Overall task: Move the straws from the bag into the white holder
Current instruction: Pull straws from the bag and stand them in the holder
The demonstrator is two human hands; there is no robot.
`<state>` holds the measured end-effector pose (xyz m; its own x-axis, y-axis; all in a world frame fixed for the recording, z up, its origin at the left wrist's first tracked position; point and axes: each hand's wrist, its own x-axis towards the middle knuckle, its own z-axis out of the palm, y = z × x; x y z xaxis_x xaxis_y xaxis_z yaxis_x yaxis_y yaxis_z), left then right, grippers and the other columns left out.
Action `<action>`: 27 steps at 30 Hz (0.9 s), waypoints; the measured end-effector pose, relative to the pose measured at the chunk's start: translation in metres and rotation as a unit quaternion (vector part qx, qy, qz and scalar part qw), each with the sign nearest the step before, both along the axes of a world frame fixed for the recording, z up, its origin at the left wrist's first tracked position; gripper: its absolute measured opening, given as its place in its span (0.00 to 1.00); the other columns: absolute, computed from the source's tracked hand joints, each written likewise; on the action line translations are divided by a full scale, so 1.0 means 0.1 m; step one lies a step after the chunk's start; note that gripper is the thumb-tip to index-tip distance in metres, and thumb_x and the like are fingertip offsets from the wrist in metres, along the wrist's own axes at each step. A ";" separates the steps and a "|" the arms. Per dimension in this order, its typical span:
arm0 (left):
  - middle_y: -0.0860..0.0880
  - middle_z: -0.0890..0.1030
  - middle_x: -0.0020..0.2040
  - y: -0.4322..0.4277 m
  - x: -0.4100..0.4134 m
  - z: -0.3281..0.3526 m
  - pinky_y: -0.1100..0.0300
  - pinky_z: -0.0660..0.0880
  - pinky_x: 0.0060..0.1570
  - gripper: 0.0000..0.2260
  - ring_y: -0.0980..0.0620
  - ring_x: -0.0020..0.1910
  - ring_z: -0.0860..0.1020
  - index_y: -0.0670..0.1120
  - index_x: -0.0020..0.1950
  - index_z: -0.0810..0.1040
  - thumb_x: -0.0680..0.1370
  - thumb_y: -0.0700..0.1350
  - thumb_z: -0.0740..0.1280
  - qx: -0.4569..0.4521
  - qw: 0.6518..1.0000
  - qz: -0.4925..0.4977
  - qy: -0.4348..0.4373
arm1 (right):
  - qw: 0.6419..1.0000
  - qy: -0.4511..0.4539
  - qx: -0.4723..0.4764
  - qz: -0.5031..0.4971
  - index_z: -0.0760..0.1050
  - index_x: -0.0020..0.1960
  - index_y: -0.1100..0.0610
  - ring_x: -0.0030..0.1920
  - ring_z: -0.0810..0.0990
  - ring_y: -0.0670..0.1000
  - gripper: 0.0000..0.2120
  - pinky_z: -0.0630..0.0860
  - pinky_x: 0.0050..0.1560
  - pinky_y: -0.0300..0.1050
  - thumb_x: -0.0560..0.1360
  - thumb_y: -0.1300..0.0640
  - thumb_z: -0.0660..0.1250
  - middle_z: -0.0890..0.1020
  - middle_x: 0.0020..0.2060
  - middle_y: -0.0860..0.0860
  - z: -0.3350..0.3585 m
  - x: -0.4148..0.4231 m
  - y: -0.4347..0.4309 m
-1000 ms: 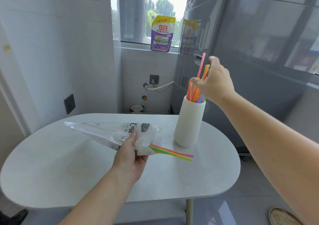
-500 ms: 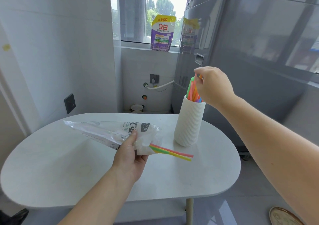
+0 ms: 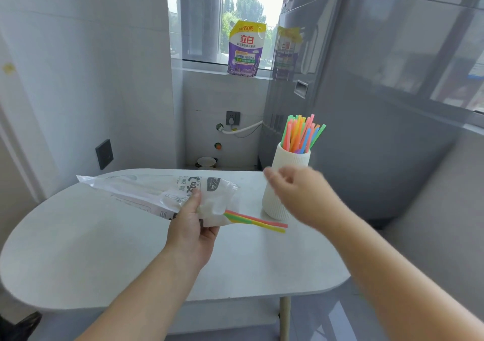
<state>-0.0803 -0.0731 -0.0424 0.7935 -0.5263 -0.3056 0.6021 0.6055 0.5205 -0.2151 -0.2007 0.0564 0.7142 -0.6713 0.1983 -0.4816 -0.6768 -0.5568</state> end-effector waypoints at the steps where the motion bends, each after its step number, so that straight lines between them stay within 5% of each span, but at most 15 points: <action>1: 0.49 0.89 0.52 0.00 0.00 0.01 0.53 0.86 0.41 0.16 0.50 0.50 0.87 0.48 0.67 0.79 0.79 0.45 0.72 -0.003 1.000 0.005 -0.005 | 0.996 0.042 0.080 0.021 0.79 0.47 0.53 0.39 0.83 0.53 0.22 0.78 0.36 0.46 0.77 0.35 0.62 0.83 0.36 0.53 -0.11 -0.04 0.06; 3: 0.50 0.89 0.52 0.00 0.01 0.03 0.55 0.85 0.37 0.16 0.51 0.49 0.88 0.48 0.67 0.79 0.79 0.45 0.72 -0.006 1.000 0.012 -0.016 | 0.965 0.054 0.246 0.069 0.77 0.59 0.51 0.39 0.87 0.51 0.24 0.85 0.41 0.48 0.72 0.34 0.69 0.85 0.45 0.52 -0.31 -0.08 0.16; 5: 0.50 0.89 0.52 0.00 0.01 0.04 0.57 0.83 0.36 0.16 0.51 0.48 0.88 0.49 0.67 0.79 0.79 0.46 0.73 -0.004 0.999 0.015 -0.029 | 0.935 -0.005 0.337 0.106 0.76 0.62 0.52 0.39 0.87 0.53 0.21 0.85 0.40 0.47 0.73 0.44 0.75 0.85 0.49 0.54 -0.45 -0.11 0.19; 12: 0.50 0.88 0.54 -0.01 -0.04 0.05 0.57 0.83 0.37 0.18 0.52 0.49 0.87 0.49 0.69 0.78 0.79 0.48 0.71 0.006 0.997 0.003 -0.083 | 0.907 -0.145 0.381 0.107 0.84 0.51 0.60 0.35 0.86 0.55 0.06 0.82 0.36 0.44 0.74 0.64 0.75 0.86 0.38 0.57 -0.58 -0.09 0.22; 21: 0.50 0.88 0.56 0.00 -0.07 0.07 0.56 0.84 0.40 0.16 0.52 0.51 0.87 0.52 0.66 0.79 0.79 0.47 0.72 0.012 0.991 -0.016 -0.131 | 0.851 -0.216 0.468 0.101 0.81 0.56 0.62 0.37 0.86 0.55 0.11 0.82 0.40 0.43 0.75 0.66 0.74 0.87 0.40 0.58 -0.60 -0.16 0.12; 27: 0.51 0.88 0.57 0.01 -0.08 0.07 0.56 0.84 0.42 0.19 0.52 0.53 0.86 0.51 0.70 0.78 0.79 0.45 0.72 0.021 0.988 -0.020 -0.149 | 0.865 -0.196 0.448 0.114 0.84 0.49 0.66 0.36 0.86 0.54 0.04 0.83 0.39 0.42 0.75 0.69 0.73 0.86 0.37 0.60 -0.64 -0.15 0.08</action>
